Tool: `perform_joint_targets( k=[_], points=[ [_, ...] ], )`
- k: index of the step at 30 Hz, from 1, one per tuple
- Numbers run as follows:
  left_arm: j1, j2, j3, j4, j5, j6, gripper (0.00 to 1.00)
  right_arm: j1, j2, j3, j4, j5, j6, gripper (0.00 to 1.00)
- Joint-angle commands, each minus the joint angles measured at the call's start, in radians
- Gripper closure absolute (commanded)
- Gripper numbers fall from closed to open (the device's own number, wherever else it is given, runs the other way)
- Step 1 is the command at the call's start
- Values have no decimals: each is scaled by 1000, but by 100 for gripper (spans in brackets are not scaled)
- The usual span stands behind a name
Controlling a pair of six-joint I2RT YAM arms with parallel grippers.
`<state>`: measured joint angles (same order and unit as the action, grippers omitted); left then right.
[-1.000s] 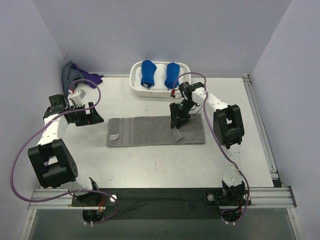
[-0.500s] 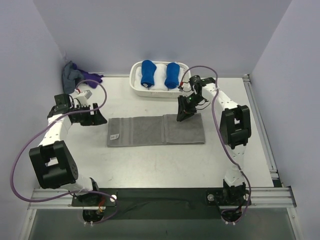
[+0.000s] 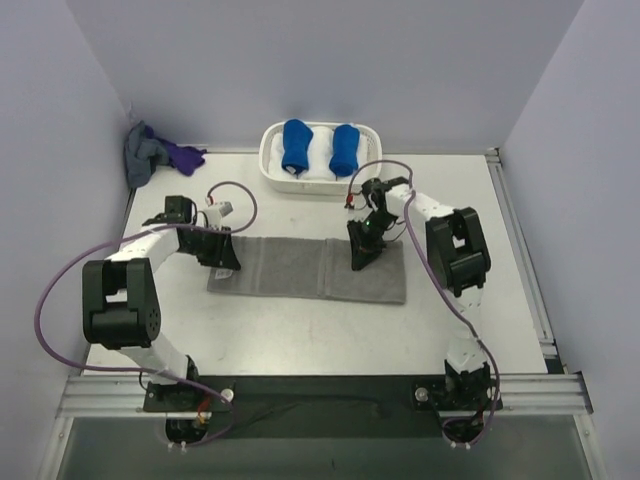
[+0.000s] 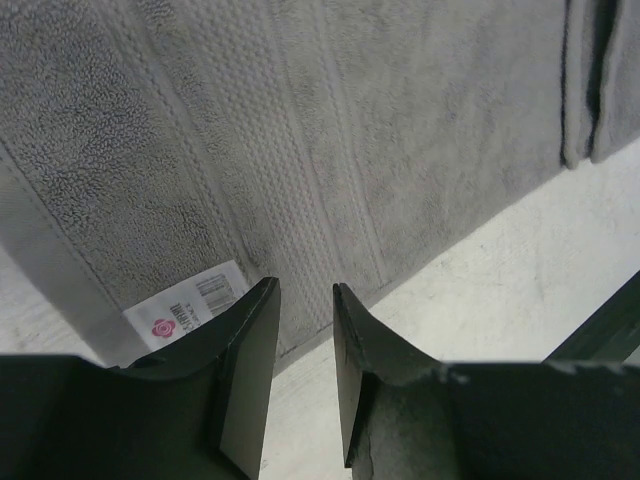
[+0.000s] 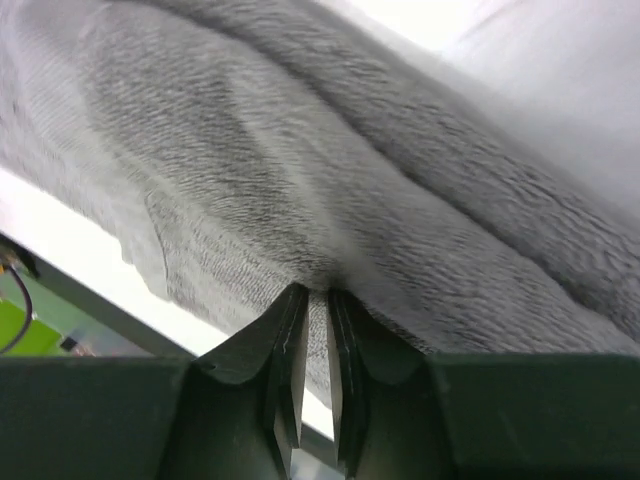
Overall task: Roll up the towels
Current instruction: Fold the towel
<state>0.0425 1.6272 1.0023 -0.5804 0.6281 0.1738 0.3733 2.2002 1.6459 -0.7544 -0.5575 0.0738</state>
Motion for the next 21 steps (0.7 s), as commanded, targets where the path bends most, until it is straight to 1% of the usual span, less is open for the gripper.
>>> perform_joint_targets(
  k=[1,2,5,6,8,12,14,17,21],
  points=[
    [-6,43,15,10,-45,-16,62,13,-109,-80,-49,-16,-26,84],
    [-6,66,21,8,-48,-14,62,0,-161,-107,-49,-19,-46,83],
    [-6,117,44,13,-65,-19,62,-40,-239,-126,-54,7,-66,80],
    [-7,129,51,16,-70,-20,62,-81,-252,-130,-60,24,-66,78],
    [-6,154,73,13,-65,-36,62,-125,-279,-141,-69,85,-66,76],
    [-6,132,65,11,-56,-45,61,-261,-318,-242,-98,143,-52,64],
    [-6,102,41,14,-64,-39,58,-290,-336,-290,-100,156,-55,61],
    [-6,77,1,45,-56,-39,57,-327,-321,-346,-99,128,-66,61],
    [-6,77,-11,53,-57,-37,56,-332,-252,-339,-92,32,-57,61]
  ],
)
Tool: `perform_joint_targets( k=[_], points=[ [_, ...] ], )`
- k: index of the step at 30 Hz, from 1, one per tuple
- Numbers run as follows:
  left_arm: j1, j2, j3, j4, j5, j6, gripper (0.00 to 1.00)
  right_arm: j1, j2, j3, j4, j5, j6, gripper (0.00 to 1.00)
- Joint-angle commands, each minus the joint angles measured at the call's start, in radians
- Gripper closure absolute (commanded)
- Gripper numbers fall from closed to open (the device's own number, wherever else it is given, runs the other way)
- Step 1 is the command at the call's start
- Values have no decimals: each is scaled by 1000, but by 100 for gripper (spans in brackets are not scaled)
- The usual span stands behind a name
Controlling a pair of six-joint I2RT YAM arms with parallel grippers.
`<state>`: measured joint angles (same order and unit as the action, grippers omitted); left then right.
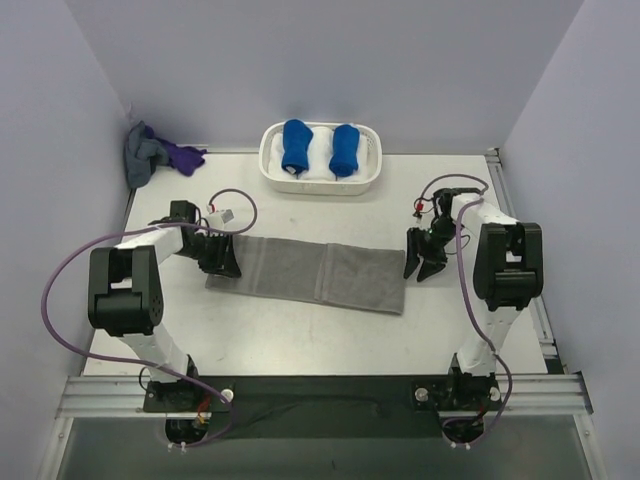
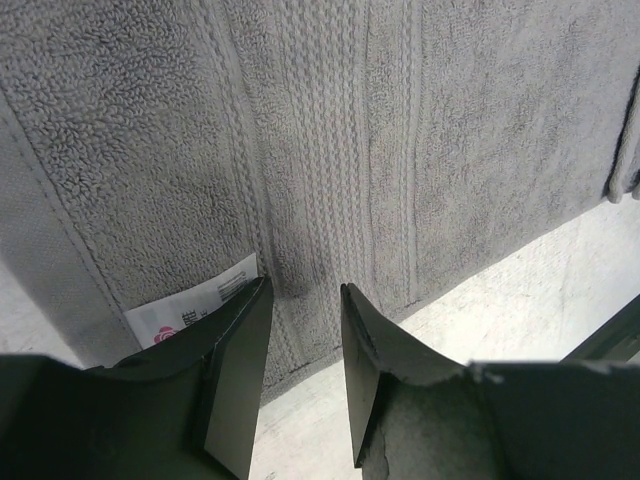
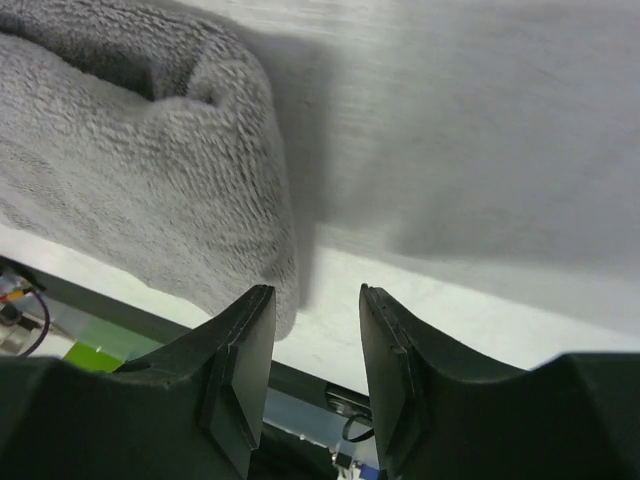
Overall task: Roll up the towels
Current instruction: Fold the towel
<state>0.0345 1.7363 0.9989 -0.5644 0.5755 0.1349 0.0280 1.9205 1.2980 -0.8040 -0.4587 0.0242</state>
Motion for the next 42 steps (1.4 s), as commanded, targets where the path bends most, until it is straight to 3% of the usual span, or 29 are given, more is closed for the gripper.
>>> perform_joint_targets(
  k=[1,4,9,16,21,28,31,35,38,42],
  points=[
    [2,-35,-11,37,-6,2,55,12,50,23,-38,-102,-3,60],
    [7,-56,-22,35,35,17,55,10,75,38,-24,-115,2,61],
    [-11,-161,-14,82,276,40,55,-25,110,72,-21,-104,8,68],
    [-123,-136,78,175,285,-66,54,-135,164,178,-53,-132,11,67],
    [-122,-153,41,215,253,-90,53,-135,111,71,-64,-242,-6,51],
    [-120,-184,-28,213,215,-61,46,-97,138,-22,-3,-331,-1,51],
    [-120,-199,-36,212,207,-55,46,-86,159,-17,12,-334,10,55],
    [-116,-208,-31,205,202,-57,46,-92,164,-8,16,-314,10,77],
    [-114,-211,-28,204,202,-60,46,-123,135,-3,11,-295,6,100],
    [-119,-224,-37,210,186,-81,49,-163,83,27,-27,-253,-18,100]
  ],
)
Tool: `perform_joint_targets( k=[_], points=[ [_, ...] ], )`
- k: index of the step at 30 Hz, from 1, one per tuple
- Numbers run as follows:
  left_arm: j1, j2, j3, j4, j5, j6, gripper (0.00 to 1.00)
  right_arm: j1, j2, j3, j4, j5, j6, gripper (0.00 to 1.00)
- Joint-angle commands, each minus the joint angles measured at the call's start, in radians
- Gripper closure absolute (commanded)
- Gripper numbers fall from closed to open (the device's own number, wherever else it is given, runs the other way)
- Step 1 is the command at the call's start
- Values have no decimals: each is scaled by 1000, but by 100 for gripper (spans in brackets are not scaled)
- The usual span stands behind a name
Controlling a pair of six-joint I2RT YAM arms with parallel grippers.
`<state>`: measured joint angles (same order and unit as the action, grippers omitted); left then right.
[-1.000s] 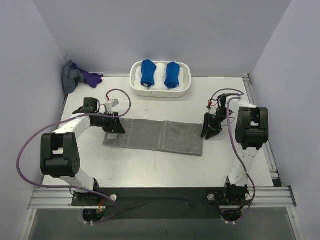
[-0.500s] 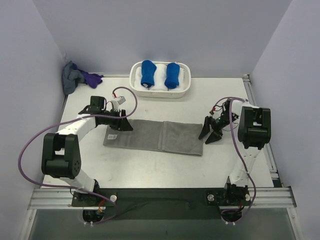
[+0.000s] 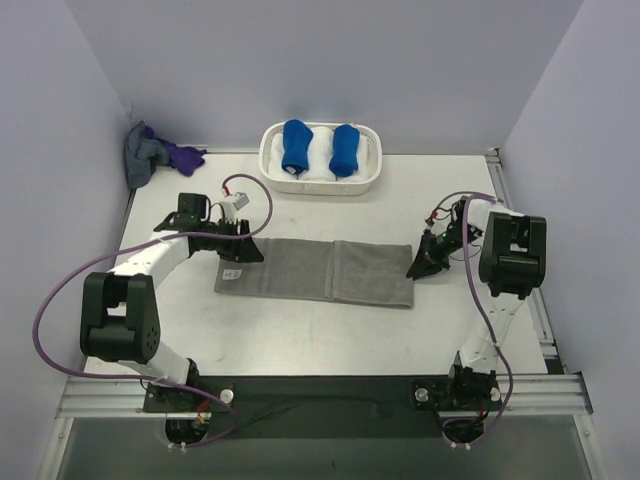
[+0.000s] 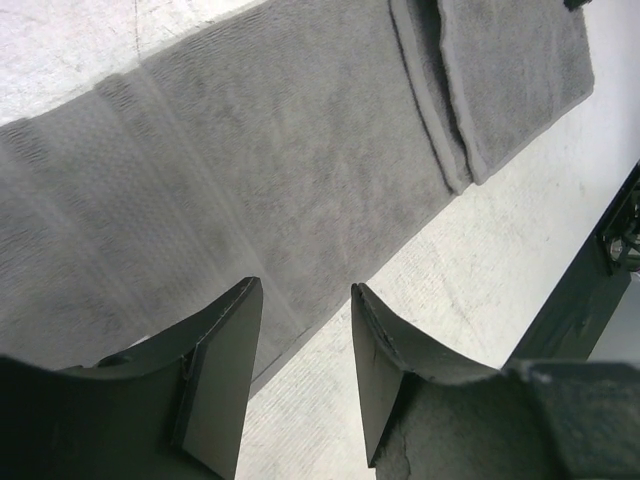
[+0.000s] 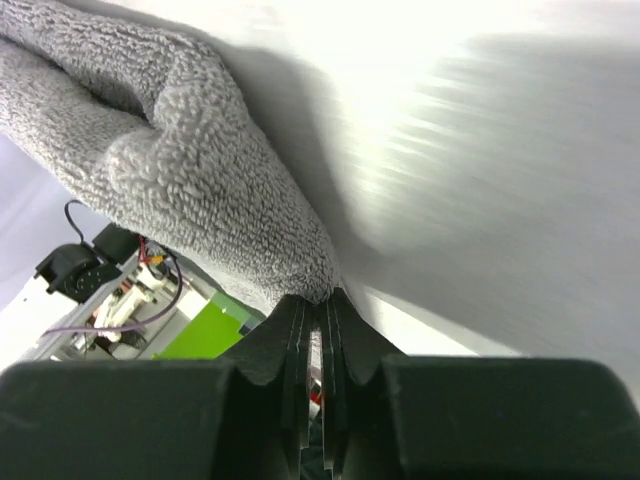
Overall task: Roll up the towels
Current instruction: Fold the towel
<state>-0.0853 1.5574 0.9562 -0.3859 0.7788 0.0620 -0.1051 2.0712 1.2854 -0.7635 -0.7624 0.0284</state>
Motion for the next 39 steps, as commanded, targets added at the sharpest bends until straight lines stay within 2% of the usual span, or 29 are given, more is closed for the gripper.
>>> perform_joint_targets(
  k=[1,5,9,17,28,39],
  points=[
    [-1,-54,0,38,-24,-14,49,-36,-88,70,-92,60,-28,100],
    [-1,-59,-19,50,-62,-22,49,-24,-102,161,-166,124,-97,100],
    [-2,-43,-20,32,-169,-14,50,5,-111,213,-210,210,-111,100],
    [1,69,1,-39,-286,27,51,168,-132,288,-264,351,-96,100],
    [-2,188,1,-73,-296,59,56,268,-31,436,-345,210,-35,100],
    [-4,220,19,-85,-303,70,57,416,76,569,-352,189,13,100]
  ],
)
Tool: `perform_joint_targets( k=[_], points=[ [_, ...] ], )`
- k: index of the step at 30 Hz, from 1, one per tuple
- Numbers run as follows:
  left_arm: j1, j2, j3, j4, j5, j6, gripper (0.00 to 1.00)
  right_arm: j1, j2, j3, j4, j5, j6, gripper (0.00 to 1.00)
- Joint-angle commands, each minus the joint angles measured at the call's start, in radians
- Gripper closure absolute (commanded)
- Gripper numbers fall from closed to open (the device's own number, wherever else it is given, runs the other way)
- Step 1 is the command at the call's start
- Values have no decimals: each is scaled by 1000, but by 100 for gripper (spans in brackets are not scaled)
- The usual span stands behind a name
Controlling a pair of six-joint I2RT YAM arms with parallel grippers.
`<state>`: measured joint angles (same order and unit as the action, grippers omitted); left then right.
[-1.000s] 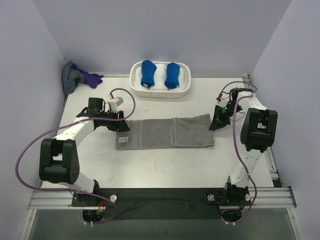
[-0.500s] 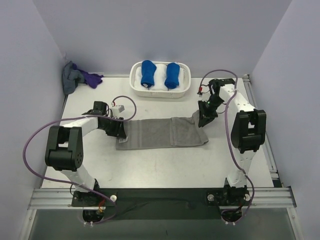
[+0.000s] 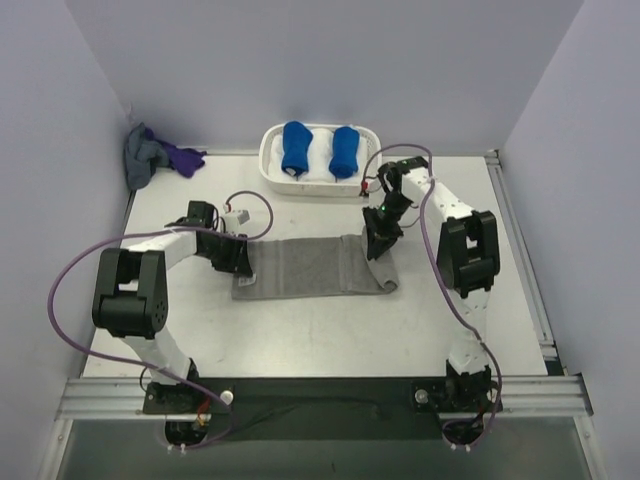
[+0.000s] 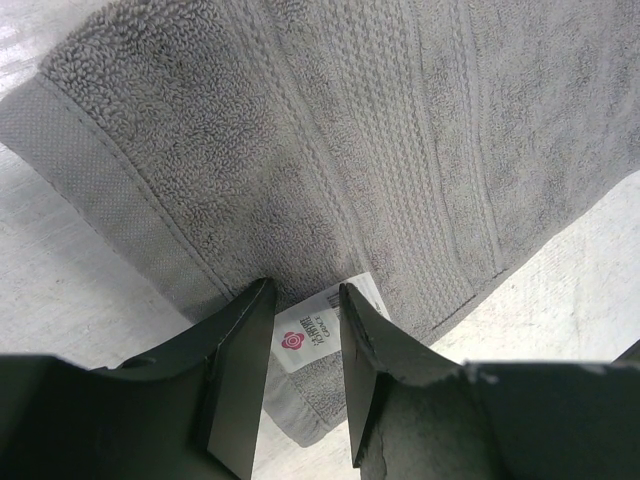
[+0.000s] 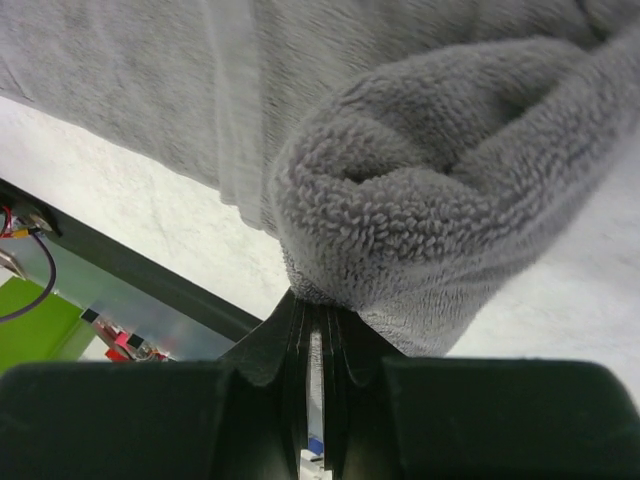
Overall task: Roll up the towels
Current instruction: Fold the towel
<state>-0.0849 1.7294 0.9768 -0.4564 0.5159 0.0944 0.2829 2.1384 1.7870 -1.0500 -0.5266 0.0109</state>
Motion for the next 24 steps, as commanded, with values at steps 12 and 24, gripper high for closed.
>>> perform_joint_targets(
  k=[12,24],
  points=[
    [-6,45,11,-41,-47,47,57,93,127,138,-36,-79,77,100],
    [-4,47,14,-47,-37,44,56,107,209,75,85,-167,121,83]
  ],
)
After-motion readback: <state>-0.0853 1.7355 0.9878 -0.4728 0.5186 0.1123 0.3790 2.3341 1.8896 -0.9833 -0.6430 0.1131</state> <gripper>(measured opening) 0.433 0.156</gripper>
